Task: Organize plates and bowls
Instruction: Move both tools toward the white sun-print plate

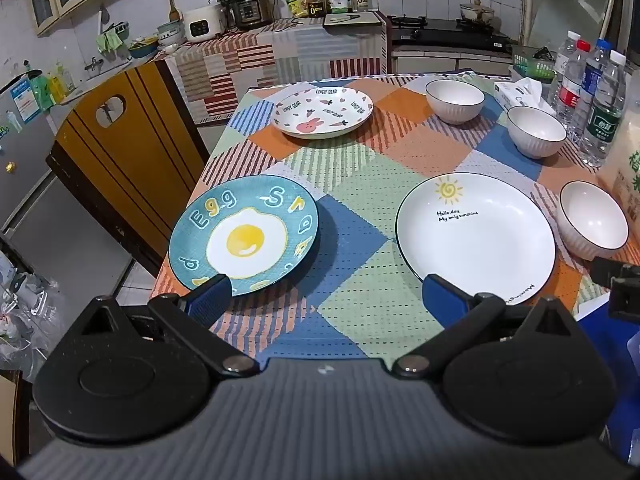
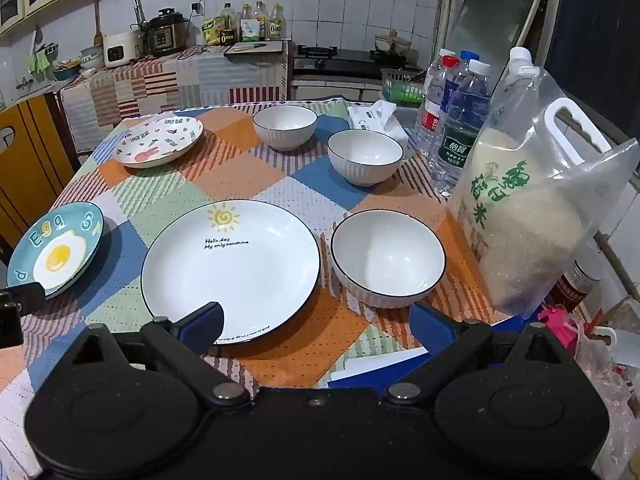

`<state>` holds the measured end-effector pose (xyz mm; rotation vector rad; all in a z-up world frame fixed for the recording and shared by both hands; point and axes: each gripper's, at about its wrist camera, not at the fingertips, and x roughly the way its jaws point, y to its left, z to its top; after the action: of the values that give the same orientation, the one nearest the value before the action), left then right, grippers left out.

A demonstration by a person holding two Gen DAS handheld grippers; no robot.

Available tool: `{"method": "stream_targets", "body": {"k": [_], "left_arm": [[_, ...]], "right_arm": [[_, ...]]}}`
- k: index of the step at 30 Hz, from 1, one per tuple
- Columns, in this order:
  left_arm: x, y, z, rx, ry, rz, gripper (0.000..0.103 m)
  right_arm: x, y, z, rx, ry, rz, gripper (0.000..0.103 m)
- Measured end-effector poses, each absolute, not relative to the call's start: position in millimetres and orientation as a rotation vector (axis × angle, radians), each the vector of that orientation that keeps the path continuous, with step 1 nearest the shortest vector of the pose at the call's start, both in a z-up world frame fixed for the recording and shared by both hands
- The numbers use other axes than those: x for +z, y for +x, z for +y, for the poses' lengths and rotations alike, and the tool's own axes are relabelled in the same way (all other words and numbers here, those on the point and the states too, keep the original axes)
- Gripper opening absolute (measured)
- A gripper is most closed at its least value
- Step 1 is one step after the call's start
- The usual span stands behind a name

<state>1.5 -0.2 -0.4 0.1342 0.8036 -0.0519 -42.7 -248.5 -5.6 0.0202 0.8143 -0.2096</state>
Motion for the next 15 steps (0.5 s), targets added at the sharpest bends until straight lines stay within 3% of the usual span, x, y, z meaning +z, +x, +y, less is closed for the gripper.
{"method": "stream_targets", "body": {"k": [15], "left_arm": [[2, 7, 6, -0.061, 0.106, 0.811, 0.103]], "right_arm": [[12, -37, -235, -0.185, -0.025, 0.805, 0.101]]}}
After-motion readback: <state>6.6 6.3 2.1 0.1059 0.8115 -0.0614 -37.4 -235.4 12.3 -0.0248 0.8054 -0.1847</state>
